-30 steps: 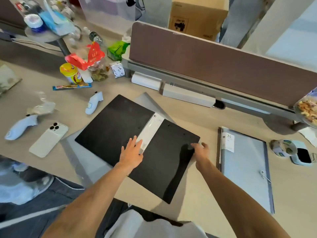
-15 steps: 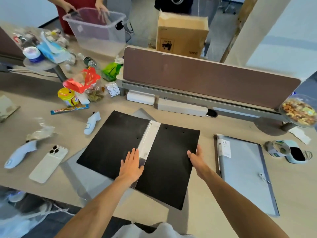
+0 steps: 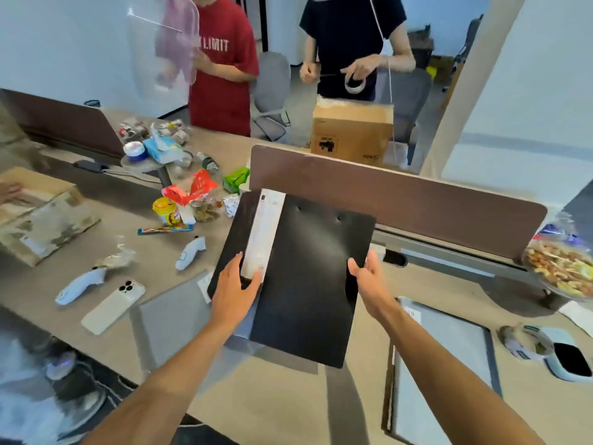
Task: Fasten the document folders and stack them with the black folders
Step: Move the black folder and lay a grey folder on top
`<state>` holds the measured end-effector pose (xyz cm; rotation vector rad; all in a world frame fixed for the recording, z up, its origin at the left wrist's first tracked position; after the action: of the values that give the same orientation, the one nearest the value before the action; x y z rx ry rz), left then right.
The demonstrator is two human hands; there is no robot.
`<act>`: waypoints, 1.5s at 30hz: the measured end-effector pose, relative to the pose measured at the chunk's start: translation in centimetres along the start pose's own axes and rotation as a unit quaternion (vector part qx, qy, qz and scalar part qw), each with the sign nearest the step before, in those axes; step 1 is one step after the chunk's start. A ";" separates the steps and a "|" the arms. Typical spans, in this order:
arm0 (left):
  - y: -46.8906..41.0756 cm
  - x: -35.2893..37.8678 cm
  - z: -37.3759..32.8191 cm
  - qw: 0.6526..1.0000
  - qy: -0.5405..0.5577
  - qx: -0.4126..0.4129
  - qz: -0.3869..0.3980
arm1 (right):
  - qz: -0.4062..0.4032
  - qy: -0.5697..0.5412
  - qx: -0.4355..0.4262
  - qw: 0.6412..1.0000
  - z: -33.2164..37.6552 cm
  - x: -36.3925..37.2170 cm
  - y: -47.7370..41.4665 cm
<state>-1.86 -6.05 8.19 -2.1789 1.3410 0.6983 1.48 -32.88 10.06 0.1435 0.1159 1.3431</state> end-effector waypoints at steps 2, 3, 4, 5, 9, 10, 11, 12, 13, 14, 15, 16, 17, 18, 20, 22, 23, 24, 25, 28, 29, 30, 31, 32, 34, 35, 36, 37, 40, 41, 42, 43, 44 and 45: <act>0.1 -0.3 -1.3 0.998 0.060 -0.009 -0.021 | 0.028 -0.006 -0.028 0.999 1.6 -0.5 -0.4; 0.2 -0.5 -2.1 0.995 0.093 -0.019 -0.029 | 0.041 -0.004 -0.040 0.998 2.4 -0.7 -0.4; 0.3 -0.7 -2.8 0.991 0.122 -0.034 -0.035 | 0.053 -0.002 -0.050 0.997 3.2 -0.8 -0.5; 0.6 -0.7 -3.5 0.987 0.149 -0.051 -0.038 | 0.060 0.000 -0.058 0.997 3.7 -1.0 -0.6; 1.8 -0.8 -5.2 0.970 0.215 -0.097 -0.053 | 0.055 0.018 -0.067 0.996 4.1 -0.9 -0.8; 2.1 -0.7 -5.1 0.967 0.226 -0.098 -0.062 | 0.047 0.022 -0.060 0.997 3.8 -0.8 -0.8; 2.5 -0.6 -5.2 0.964 0.236 -0.100 -0.065 | 0.037 0.026 -0.052 0.998 3.3 -0.7 -0.9; 2.8 -0.5 -5.1 0.962 0.243 -0.104 -0.063 | 0.028 0.034 -0.044 0.998 2.9 -0.7 -0.9; 3.1 -0.3 -5.0 0.963 0.241 -0.111 -0.059 | 0.022 0.043 -0.034 0.998 2.4 -0.8 -0.8; 3.3 -0.1 -4.8 0.963 0.235 -0.118 -0.053 | 0.016 0.055 -0.023 0.998 1.8 -0.9 -0.8; 3.4 0.3 -4.4 0.964 0.231 -0.123 -0.044 | 0.012 0.068 -0.013 0.998 1.0 -1.2 -0.8; 3.4 0.8 -4.0 0.964 0.234 -0.124 -0.032 | 0.013 0.077 0.002 0.997 0.1 -1.4 -0.7; 3.4 1.3 -3.6 0.963 0.239 -0.126 -0.020 | 0.016 0.077 0.023 0.997 -0.8 -1.7 -0.6; 3.2 1.9 -3.2 0.961 0.243 -0.132 -0.005 | 0.018 0.077 0.047 0.996 -1.8 -2.0 -0.5; 3.2 3.0 -2.3 0.956 0.251 -0.152 0.020 | 0.011 0.080 0.087 0.993 -3.4 -2.4 0.2; 3.1 4.3 -1.3 0.954 0.247 -0.164 0.048 | -0.011 0.095 0.113 0.989 -5.3 -2.8 0.3; 3.0 5.2 -0.6 0.953 0.241 -0.169 0.065 | -0.026 0.107 0.125 0.986 -6.0 -3.1 0.3; 2.9 6.0 0.1 0.954 0.232 -0.173 0.084 | -0.046 0.119 0.135 0.983 -6.7 -3.3 0.2; 2.6 6.9 0.7 0.955 0.214 -0.176 0.103 | -0.064 0.134 0.142 0.979 -7.3 -3.5 0.2; 1.8 9.6 2.2 0.966 0.123 -0.165 0.157 | -0.102 0.170 0.161 0.967 -8.4 -4.1 0.3; 1.6 10.3 2.4 0.966 0.097 -0.163 0.177 | -0.111 0.186 0.170 0.961 -8.5 -4.1 0.5; 1.4 11.0 2.7 0.964 0.071 -0.161 0.198 | -0.121 0.198 0.179 0.956 -8.6 -4.1 0.7; 1.1 11.5 3.0 0.965 0.036 -0.146 0.217 | -0.132 0.211 0.187 0.950 -8.8 -4.1 1.0; 1.0 12.1 3.2 0.967 -0.010 -0.113 0.229 | -0.143 0.223 0.194 0.945 -9.0 -4.2 1.2; 1.1 13.0 3.2 0.967 -0.080 -0.024 0.240 | -0.171 0.245 0.192 0.935 -9.6 -4.6 1.8; 1.3 13.4 2.9 0.965 -0.084 0.009 0.247 | -0.190 0.248 0.188 0.931 -9.8 -4.9 2.1; 1.7 14.1 2.5 0.961 -0.080 0.038 0.264 | -0.213 0.244 0.191 0.927 -10.0 -5.3 2.6; 2.3 14.8 1.9 0.952 -0.075 0.066 0.289 | -0.238 0.236 0.196 0.922 -10.3 -5.8 3.1; 5.1 17.3 -0.2 0.913 -0.068 0.119 0.383 | -0.302 0.235 0.208 0.900 -10.8 -7.9 5.2; 6.0 17.9 -0.9 0.903 -0.068 0.122 0.407 | -0.315 0.238 0.209 0.895 -11.0 -8.8 5.9; 6.9 18.4 -1.6 0.893 -0.068 0.122 0.428 | -0.323 0.241 0.209 0.891 -11.3 -9.6 6.5; 8.0 19.1 -2.3 0.880 -0.070 0.125 0.452 | -0.330 0.243 0.208 0.888 -11.5 -10.8 7.2; 8.9 19.6 -2.9 0.868 -0.073 0.128 0.474 | -0.335 0.242 0.208 0.886 -11.7 -12.0 7.7; 9.7 20.2 -3.5 0.857 -0.076 0.129 0.493 | -0.341 0.238 0.210 0.885 -11.9 -13.2 8.0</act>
<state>-2.23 -25.47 -3.46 -1.0799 2.2866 0.9273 -11.09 -43.56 -0.28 0.1170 0.8053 0.6028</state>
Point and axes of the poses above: each hand's wrist, its own y-axis away from the middle knuckle, its own x-axis out of the palm, z = x × y, the point moved 1 cm from there along -y, towards the middle knuckle, and after that the axes turned 9 degrees about -z, right-handed, at the moved point
